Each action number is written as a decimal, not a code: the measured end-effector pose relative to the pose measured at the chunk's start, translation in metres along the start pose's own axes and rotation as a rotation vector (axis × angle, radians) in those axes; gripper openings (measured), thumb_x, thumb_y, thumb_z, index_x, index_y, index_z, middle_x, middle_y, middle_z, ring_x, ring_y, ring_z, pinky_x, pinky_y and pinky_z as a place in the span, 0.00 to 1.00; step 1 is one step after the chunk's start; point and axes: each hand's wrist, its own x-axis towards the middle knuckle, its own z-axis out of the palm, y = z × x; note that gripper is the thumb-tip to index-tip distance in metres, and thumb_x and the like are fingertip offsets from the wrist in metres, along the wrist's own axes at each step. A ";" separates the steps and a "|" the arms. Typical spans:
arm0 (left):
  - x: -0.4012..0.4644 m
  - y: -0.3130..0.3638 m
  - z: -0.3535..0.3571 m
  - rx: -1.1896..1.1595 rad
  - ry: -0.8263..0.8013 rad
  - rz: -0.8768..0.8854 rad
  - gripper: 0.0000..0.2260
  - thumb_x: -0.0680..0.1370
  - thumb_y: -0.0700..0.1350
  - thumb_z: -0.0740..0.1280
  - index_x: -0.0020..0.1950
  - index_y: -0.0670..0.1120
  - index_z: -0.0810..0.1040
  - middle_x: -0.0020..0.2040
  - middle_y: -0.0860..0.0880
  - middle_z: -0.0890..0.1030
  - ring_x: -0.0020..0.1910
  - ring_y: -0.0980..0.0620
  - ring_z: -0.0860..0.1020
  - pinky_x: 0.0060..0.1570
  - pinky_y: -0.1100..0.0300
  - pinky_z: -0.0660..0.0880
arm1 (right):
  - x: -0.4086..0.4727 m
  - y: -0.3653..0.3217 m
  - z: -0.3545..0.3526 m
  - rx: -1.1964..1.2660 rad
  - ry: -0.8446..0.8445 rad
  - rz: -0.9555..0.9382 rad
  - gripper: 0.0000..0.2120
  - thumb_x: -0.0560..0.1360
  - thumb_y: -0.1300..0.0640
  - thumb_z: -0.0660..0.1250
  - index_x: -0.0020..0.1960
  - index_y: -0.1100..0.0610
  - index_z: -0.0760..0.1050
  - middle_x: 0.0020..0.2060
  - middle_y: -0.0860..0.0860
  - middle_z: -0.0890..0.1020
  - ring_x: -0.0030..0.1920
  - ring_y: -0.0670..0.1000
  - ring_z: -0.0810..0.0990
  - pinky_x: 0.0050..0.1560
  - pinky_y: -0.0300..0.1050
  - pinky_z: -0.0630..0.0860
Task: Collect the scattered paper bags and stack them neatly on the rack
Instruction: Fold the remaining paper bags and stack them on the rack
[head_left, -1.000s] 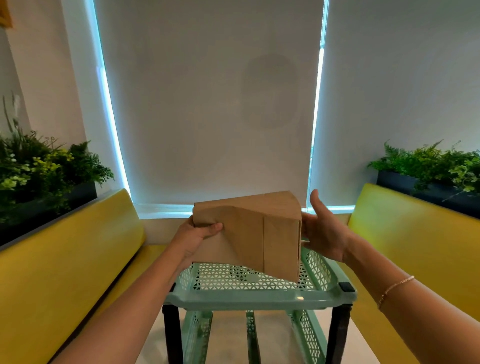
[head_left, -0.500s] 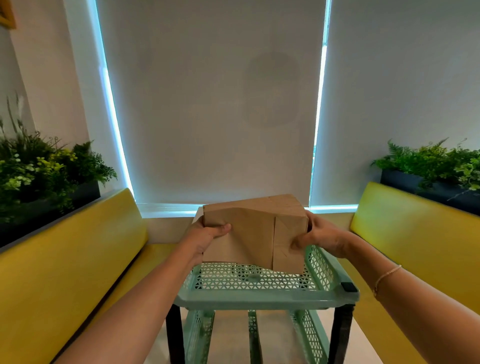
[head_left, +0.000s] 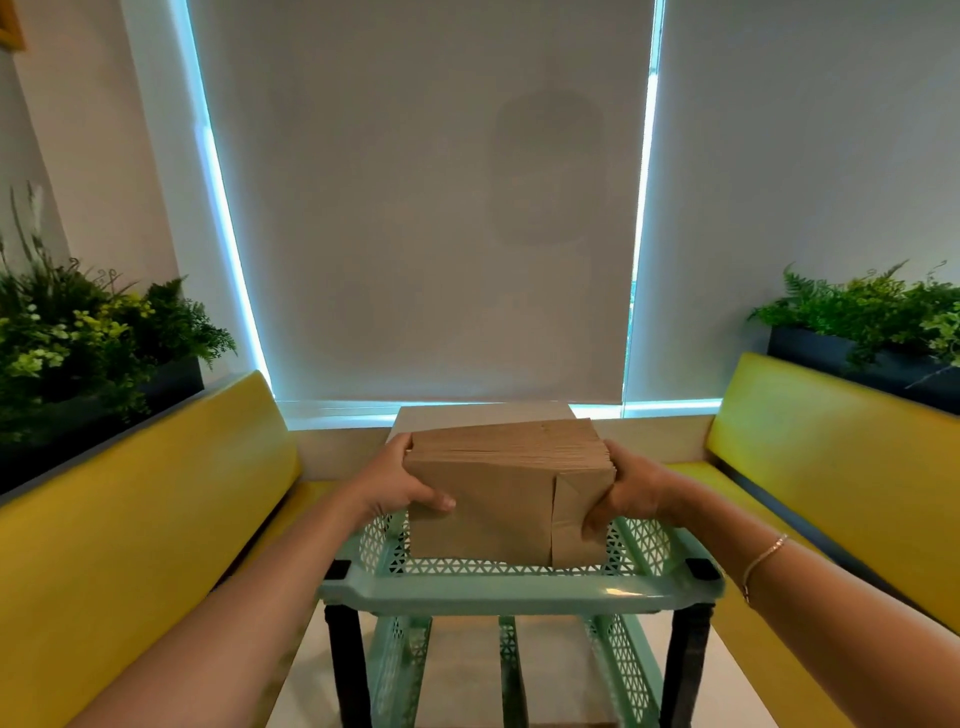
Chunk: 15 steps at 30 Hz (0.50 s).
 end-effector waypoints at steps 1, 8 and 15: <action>-0.001 0.006 -0.004 0.105 0.004 0.042 0.49 0.60 0.40 0.80 0.75 0.44 0.56 0.72 0.42 0.65 0.70 0.44 0.66 0.66 0.54 0.66 | 0.001 0.000 -0.001 -0.002 -0.008 0.001 0.41 0.57 0.75 0.76 0.63 0.57 0.63 0.48 0.51 0.77 0.56 0.56 0.76 0.56 0.52 0.77; 0.009 0.064 0.006 1.038 -0.126 0.149 0.46 0.62 0.64 0.75 0.73 0.50 0.60 0.70 0.48 0.68 0.69 0.47 0.64 0.71 0.47 0.54 | -0.002 -0.002 -0.002 -0.024 -0.059 -0.001 0.42 0.58 0.74 0.76 0.66 0.56 0.62 0.51 0.52 0.77 0.56 0.55 0.76 0.52 0.48 0.78; 0.021 0.065 0.047 1.139 -0.162 0.214 0.52 0.64 0.66 0.73 0.77 0.49 0.49 0.76 0.47 0.58 0.74 0.46 0.56 0.72 0.40 0.42 | -0.022 -0.029 -0.019 -0.097 -0.097 -0.053 0.52 0.64 0.65 0.77 0.76 0.55 0.47 0.67 0.47 0.67 0.71 0.57 0.64 0.68 0.44 0.63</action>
